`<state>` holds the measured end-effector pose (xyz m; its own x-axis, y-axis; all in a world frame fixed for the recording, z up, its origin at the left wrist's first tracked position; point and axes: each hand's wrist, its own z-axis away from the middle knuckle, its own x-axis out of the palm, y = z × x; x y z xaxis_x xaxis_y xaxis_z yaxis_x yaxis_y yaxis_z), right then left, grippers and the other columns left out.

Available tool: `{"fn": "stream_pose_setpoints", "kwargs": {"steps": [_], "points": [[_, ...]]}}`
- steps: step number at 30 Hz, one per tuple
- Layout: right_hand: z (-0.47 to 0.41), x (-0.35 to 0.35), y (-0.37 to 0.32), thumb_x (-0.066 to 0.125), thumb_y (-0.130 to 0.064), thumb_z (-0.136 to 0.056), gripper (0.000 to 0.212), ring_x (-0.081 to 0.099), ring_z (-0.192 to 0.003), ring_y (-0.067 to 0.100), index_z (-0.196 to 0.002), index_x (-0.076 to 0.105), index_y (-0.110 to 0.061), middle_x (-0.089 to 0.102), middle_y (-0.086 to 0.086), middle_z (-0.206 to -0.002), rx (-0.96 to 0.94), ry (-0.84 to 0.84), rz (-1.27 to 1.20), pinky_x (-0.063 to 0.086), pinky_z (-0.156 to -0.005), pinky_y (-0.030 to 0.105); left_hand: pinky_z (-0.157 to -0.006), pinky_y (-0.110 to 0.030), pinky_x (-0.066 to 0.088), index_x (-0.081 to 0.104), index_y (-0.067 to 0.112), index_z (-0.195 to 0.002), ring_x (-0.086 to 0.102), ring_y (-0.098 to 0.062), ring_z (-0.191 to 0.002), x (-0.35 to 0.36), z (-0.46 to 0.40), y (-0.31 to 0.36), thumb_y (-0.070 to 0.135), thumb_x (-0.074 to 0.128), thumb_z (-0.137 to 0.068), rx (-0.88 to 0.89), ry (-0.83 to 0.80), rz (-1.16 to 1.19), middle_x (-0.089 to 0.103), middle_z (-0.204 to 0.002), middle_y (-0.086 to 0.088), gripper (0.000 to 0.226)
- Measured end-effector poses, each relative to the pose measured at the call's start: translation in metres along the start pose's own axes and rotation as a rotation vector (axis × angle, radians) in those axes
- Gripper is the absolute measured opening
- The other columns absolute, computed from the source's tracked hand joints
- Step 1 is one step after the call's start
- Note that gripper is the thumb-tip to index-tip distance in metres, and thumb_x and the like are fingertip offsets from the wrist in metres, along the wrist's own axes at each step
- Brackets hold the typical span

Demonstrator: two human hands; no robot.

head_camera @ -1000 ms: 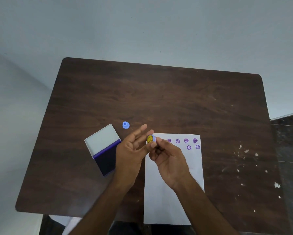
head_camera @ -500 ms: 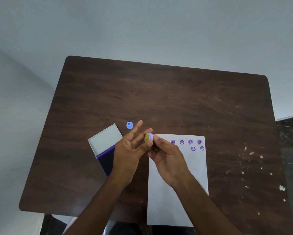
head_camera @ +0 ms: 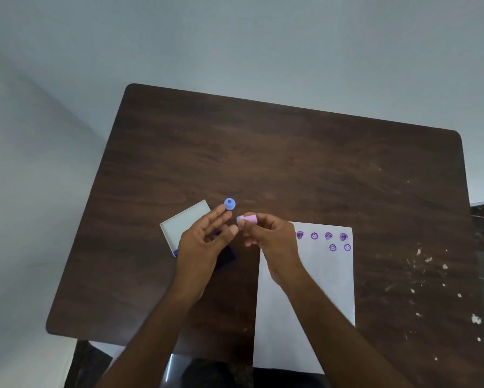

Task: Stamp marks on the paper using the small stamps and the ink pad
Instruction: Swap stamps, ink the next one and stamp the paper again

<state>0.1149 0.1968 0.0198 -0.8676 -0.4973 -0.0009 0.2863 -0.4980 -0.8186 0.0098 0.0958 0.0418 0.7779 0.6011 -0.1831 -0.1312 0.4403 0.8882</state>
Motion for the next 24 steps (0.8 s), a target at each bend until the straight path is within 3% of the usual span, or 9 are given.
{"fn": "stream_pose_setpoints", "kwargs": {"steps": [2,5,7,12,17,24], "points": [[-0.010,0.005,0.006,0.076,-0.032,-0.081,0.015,0.069,-0.066,0.014,-0.091,0.073,-0.022,0.074,-0.006,-0.078,-0.049,0.066,0.211,0.053,-0.058,0.019,-0.081,-0.016,0.053,0.069,0.034,-0.115,0.064,0.008,-0.098,-0.006,0.001,-0.003,0.034,0.063,-0.093,-0.059,0.134,0.028,0.071,-0.105,0.026,0.023],[-0.023,0.012,0.017,0.061,-0.039,-0.090,0.015,0.060,-0.063,0.008,-0.082,0.063,-0.027,0.062,-0.014,-0.070,-0.132,0.153,0.581,0.040,-0.056,0.009,-0.074,-0.022,0.052,0.069,0.031,-0.111,0.066,0.000,-0.082,-0.020,0.001,-0.011,0.031,0.051,-0.100,-0.082,0.221,0.044,0.074,-0.096,0.016,0.021],[-0.030,0.016,0.025,0.052,-0.040,-0.094,0.025,0.055,-0.062,0.008,-0.077,0.061,-0.024,0.057,-0.013,-0.066,-0.203,0.140,0.705,0.036,-0.057,0.013,-0.075,-0.026,0.054,0.068,0.031,-0.110,0.066,-0.006,-0.081,-0.029,0.002,-0.017,0.023,0.050,-0.101,-0.087,0.223,0.041,0.075,-0.093,0.012,0.022],[-0.038,0.026,0.035,0.054,-0.040,-0.093,0.027,0.054,-0.078,0.011,-0.092,0.066,-0.015,0.066,-0.002,-0.089,-0.340,0.133,0.871,0.038,-0.071,0.019,-0.075,-0.028,0.055,0.068,0.032,-0.108,0.068,-0.010,-0.082,-0.039,0.001,-0.027,0.014,0.051,-0.100,-0.112,0.218,0.025,0.075,-0.092,0.009,0.026],[-0.043,0.033,0.033,0.058,-0.030,-0.092,0.020,0.052,-0.084,0.013,-0.094,0.064,-0.010,0.068,0.007,-0.097,-0.345,0.149,1.072,0.038,-0.074,0.024,-0.068,-0.022,0.053,0.067,0.030,-0.111,0.066,-0.004,-0.076,-0.043,-0.006,-0.027,0.010,0.049,-0.099,-0.101,0.189,0.037,0.075,-0.090,0.010,0.030],[-0.041,0.033,0.026,0.066,-0.043,-0.085,0.036,0.052,-0.098,0.014,-0.109,0.062,-0.018,0.063,0.000,-0.113,-0.254,0.152,1.010,0.045,-0.086,0.029,-0.072,-0.022,0.055,0.066,0.030,-0.114,0.067,-0.005,-0.079,-0.051,-0.011,-0.028,0.013,0.050,-0.099,-0.111,0.146,0.012,0.074,-0.090,0.011,0.027]]}}
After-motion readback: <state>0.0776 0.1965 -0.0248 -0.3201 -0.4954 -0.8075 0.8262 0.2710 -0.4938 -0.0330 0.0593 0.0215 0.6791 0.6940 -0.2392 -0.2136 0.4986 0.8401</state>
